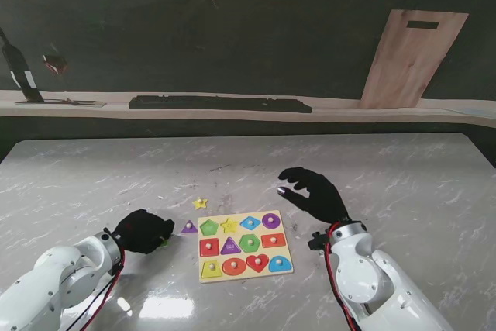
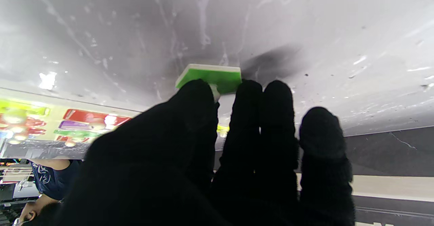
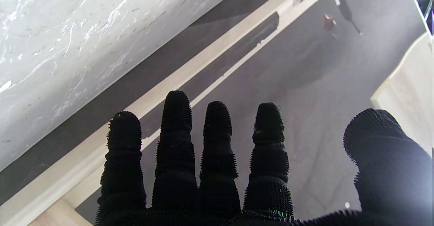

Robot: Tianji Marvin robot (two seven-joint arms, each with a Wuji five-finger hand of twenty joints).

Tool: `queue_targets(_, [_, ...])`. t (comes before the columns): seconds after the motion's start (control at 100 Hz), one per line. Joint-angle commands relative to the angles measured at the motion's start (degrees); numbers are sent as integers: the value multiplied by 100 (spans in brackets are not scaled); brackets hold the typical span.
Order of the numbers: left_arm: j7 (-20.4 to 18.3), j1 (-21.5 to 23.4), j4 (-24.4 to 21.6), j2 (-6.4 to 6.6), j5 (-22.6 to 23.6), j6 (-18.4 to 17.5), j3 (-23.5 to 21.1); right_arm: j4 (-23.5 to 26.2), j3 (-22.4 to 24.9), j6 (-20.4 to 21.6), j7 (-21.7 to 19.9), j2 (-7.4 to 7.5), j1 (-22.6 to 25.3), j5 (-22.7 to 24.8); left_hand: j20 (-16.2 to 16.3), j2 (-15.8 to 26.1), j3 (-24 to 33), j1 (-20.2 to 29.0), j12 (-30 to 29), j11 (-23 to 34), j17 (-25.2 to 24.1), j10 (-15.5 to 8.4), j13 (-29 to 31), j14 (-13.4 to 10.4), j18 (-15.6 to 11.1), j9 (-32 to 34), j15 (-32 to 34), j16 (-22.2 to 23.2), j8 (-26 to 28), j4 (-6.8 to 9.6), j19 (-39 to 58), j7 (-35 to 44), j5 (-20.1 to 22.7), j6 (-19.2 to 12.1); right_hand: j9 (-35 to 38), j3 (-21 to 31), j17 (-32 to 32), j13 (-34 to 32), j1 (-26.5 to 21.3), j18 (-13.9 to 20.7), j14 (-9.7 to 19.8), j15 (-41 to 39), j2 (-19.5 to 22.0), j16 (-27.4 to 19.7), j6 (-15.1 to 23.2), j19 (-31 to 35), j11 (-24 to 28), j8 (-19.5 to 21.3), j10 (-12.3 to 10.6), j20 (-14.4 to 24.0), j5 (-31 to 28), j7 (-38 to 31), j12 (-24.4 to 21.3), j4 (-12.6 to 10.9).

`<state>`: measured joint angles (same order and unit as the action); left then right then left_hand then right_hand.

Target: Fit puzzle pieces into a puzzle board

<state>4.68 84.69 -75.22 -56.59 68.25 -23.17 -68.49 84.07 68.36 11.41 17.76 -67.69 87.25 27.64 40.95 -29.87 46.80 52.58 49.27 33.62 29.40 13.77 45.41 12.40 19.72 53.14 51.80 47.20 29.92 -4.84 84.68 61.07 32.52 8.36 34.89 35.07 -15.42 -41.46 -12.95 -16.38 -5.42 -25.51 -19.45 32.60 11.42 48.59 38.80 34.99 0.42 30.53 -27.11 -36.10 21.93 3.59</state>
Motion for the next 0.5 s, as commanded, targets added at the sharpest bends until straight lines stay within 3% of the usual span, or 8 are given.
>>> queue_targets(0.0, [96, 224, 365, 38, 71, -3, 19, 1, -3, 49, 7, 7, 35, 19, 115, -784, 189, -156, -27, 238, 381, 265, 434, -40, -61, 339, 276, -44, -120, -70, 441, 198, 806, 181, 181, -113, 50, -23, 18, -61, -25, -89, 118, 47, 233, 100, 68, -34, -20, 77, -97, -87, 45, -127])
queue_targets(0.09, [323, 223, 393, 2, -11, -27, 4, -26, 2, 90, 5, 7, 28, 12, 26, -918, 456, -250, -83, 278, 560, 246, 572, -88, -77, 465, 360, -110, -217, 57, 522, 289, 863, 111, 186, -114, 49, -19, 15, -53, -36, -85, 122, 46, 232, 100, 66, -31, -20, 77, -122, -97, 45, -127])
queue_targets(0.27, [308, 268, 268, -44, -156, -121, -103, -99, 40, 204, 10, 6, 16, -14, -120, -1064, 737, -397, -91, 386, 885, 230, 797, -131, -156, 653, 498, -175, -349, 167, 706, 438, 920, 46, 189, -120, 54, -26, 17, -58, -33, -88, 118, 48, 234, 96, 62, -32, -25, 76, -121, -92, 44, -125])
queue_targets(0.49, [199, 360, -76, -72, -176, -299, -310, -198, 66, 443, -57, 18, -53, -53, -226, -1045, 1047, -575, 75, 469, 858, 136, 762, -211, -272, 640, 602, -192, -263, 373, 795, 652, 765, -73, 190, -123, 49, -27, 16, -57, -29, -84, 118, 47, 251, 97, 53, -35, -17, 77, -116, -79, 43, -125])
